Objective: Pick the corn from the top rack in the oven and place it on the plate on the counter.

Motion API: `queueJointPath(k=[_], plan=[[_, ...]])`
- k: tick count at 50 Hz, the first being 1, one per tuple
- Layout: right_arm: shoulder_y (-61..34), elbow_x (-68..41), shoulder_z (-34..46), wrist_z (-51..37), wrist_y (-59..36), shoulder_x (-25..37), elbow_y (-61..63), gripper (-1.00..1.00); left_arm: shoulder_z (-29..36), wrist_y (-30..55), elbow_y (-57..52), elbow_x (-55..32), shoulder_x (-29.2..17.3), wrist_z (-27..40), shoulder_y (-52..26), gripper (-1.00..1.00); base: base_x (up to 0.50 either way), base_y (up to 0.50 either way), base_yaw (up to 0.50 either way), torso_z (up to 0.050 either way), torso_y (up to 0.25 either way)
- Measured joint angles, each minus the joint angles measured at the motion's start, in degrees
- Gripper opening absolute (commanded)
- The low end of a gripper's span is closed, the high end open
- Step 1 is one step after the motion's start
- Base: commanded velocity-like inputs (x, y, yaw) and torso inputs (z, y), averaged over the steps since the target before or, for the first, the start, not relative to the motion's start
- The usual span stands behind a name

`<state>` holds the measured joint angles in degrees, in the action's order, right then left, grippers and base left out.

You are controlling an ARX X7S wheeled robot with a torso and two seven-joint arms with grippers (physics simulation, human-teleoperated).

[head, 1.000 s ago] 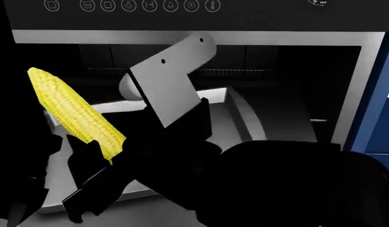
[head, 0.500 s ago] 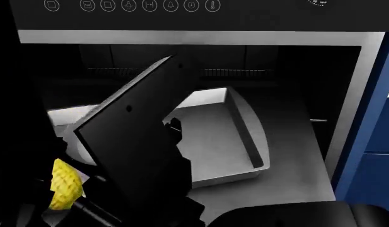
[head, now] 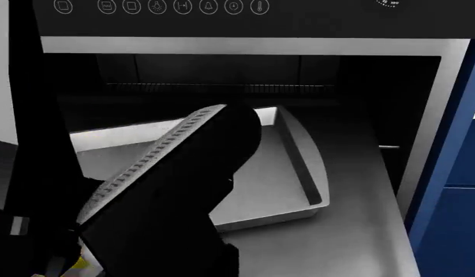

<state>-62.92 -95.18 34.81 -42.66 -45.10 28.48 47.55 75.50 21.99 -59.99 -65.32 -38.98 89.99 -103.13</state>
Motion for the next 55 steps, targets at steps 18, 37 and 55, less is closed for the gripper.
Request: queueJointPath(k=[18, 37, 55], plan=[[0.0, 6.5, -1.8, -7.1, 0.6, 1.4, 2.6, -1.00, -1.3, 2.4, 0.0, 0.5, 2.3, 0.0, 2.9, 1.00, 0.00, 0.00, 0.00, 0.000, 0.000], [2.0, 10.1, -4.1, -8.2, 1.5, 5.3, 2.3, -1.00, -2.3, 4.1, 0.0, -0.1, 3.8, 0.0, 3.9, 1.00, 0.00, 0.00, 0.00, 0.000, 0.000], [4.7, 12.4, -7.0, -7.7, 3.1, 9.8, 1.4, -1.00, 3.1, -1.0, 0.0, -2.8, -3.1, 0.0, -4.4, 1.00, 0.00, 0.00, 0.00, 0.000, 0.000]])
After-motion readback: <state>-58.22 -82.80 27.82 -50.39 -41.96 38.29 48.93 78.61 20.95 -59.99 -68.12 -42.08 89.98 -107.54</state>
